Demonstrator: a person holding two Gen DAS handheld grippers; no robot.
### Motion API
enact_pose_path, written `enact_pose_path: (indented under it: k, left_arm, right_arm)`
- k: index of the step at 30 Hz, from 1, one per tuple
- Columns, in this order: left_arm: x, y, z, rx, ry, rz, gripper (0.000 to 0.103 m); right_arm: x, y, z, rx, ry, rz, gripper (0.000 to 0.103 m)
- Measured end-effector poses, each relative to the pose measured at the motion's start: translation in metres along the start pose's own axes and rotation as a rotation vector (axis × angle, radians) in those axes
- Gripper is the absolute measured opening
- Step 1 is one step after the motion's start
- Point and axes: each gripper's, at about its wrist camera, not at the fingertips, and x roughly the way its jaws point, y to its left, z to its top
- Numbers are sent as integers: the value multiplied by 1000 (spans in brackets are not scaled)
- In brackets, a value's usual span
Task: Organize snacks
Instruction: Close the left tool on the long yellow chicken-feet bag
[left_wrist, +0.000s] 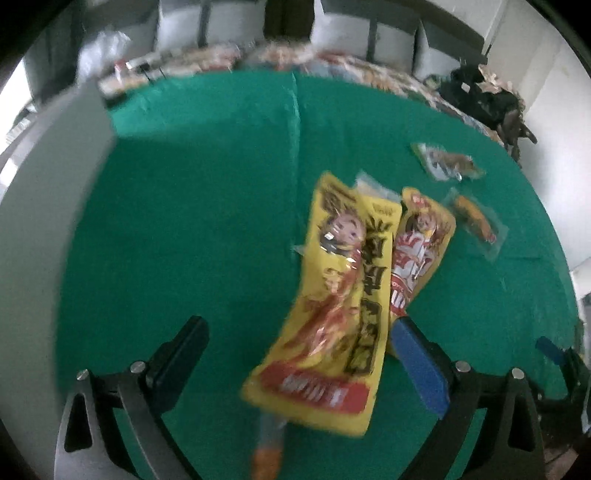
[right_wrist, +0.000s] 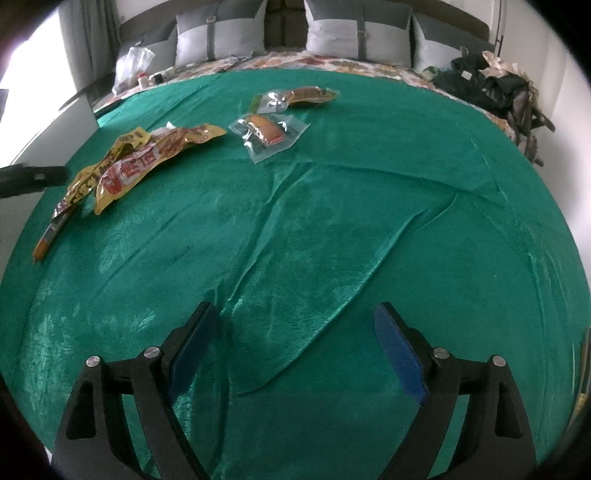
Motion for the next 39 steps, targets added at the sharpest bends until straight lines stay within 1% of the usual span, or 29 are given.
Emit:
enact_pose_path:
  k: [1,2,3,4,5,6,7,8,10,12,16,18,22,26,29,30,33,35,37,39]
  left_arm:
    - [7,-4,-1,0,9,-14,100]
    - [8,-9,-2,9,-18,-12,101]
    - [8,-16,-4,18,-31,-27,100]
    - [8,-23,-6,28,-42,-17,98]
    - [8,-28,-8,39,-50,-13,89]
    - [7,-36,-11,62,-56,-8,76]
    - [6,-42,-13,83,-58,-3,68]
    - [4,-49,-16,95,-55,-20,57]
    - [3,-53,-19,82,-43,-38,55]
    - [-1,-56,-25,56,-45,-48,51]
    - [-14,-60,-44,-13,-39,-96,49]
    - [-20,-64,-53,-25,-32,-105,49]
    - [-33,-64,-71,-37,-23,-104,50]
    - [-43,-60,-87,-21,-4,-76,52]
    - [-44,-55,-93,-8,21,-84,56]
    - [-44,-53,-94,-2,28,-84,59]
    - [-48,-50,-95,2,14,-70,68]
    - [-49,-48,-92,-5,1,-65,71]
    - [-47,-45,-89,-15,-8,-60,71]
    - [-43,-45,-86,-7,-4,-36,71]
  right_arm:
    - [0,0,0,1,0,0,90]
    - [0,0,0,0,0,0,90]
    - [0,0,0,0,0,0,90]
    - [0,0,0,0,-1,0,90]
    - [0,0,0,0,-1,0,90]
    - [0,0,0,0,-1,0,90]
    - [0,0,0,0,0,0,90]
    - [0,0,0,0,1,0,90]
    - [0,0,0,0,2,0,90]
    - [0,0,0,0,4,0,90]
    - [-1,0,1,-1,5,1,90]
    - [-1,0,1,-1,5,1,90]
    - [-1,0,1,-1,5,0,90]
    - [-1,0,0,-1,5,0,90]
    - [-1,0,0,-1,5,0,90]
    - [-1,0,0,-1,5,0,90]
    - [-1,0,0,-1,5,0,90]
    - [-1,0,0,-1,4,0,90]
    - [-1,0,0,-2,4,0,91]
    - [-1,1,0,-2,3,0,91]
